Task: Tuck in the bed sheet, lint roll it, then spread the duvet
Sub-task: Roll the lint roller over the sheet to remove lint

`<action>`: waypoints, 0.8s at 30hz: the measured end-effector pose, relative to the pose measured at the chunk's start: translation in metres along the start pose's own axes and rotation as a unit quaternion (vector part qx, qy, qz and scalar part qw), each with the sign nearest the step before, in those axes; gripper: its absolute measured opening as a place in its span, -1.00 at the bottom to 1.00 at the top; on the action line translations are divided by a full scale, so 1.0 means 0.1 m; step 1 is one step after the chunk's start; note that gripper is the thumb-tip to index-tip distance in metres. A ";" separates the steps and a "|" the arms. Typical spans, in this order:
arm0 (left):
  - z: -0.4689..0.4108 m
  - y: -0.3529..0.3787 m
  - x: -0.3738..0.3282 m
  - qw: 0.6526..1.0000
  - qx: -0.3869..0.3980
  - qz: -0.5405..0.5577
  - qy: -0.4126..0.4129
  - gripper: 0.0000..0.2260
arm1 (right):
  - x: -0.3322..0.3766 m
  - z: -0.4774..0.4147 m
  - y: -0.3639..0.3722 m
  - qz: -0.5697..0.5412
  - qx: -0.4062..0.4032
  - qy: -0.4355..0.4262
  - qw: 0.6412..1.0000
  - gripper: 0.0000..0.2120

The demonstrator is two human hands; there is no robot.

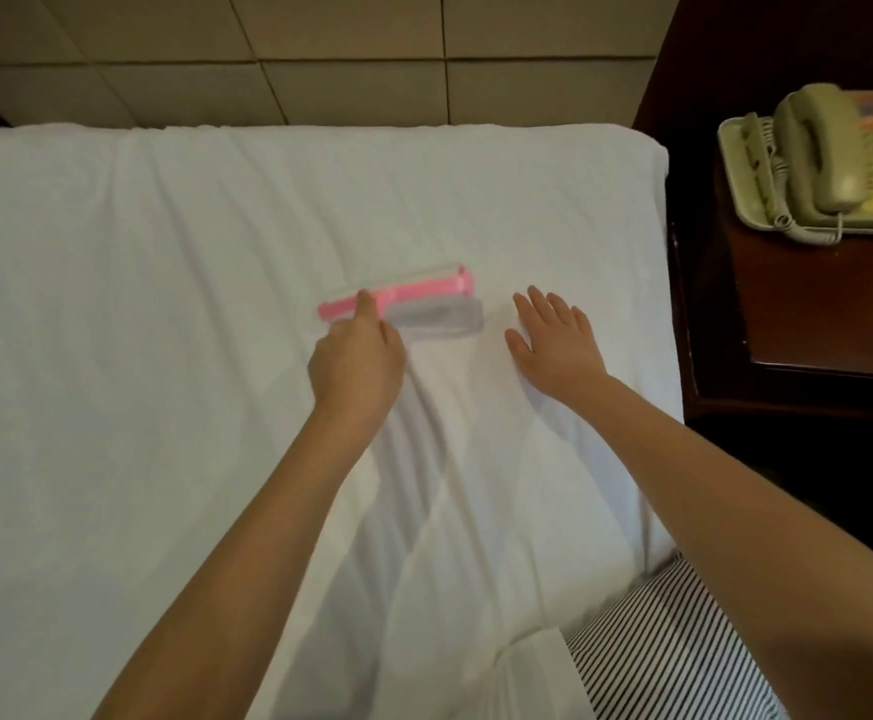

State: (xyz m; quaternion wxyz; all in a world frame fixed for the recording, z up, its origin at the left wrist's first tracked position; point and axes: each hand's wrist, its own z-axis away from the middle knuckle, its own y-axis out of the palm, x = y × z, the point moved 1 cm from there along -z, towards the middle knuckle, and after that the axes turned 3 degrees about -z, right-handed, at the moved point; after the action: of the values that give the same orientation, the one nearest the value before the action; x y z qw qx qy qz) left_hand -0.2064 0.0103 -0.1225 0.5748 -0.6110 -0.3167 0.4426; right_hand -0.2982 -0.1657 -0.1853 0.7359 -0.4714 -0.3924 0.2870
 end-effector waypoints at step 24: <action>-1.27 0.25 -0.39 0.989 0.135 -0.050 0.017 -0.49 | -0.14 -0.83 0.27 0.038 -0.047 0.001 0.998 -0.48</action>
State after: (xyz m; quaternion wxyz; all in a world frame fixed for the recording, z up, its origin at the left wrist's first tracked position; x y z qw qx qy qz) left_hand -0.1106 -0.0816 -0.1465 0.6789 -0.5187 -0.2744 0.4414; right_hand -0.2364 -0.2056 -0.2352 0.7020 -0.5202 -0.3868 0.2951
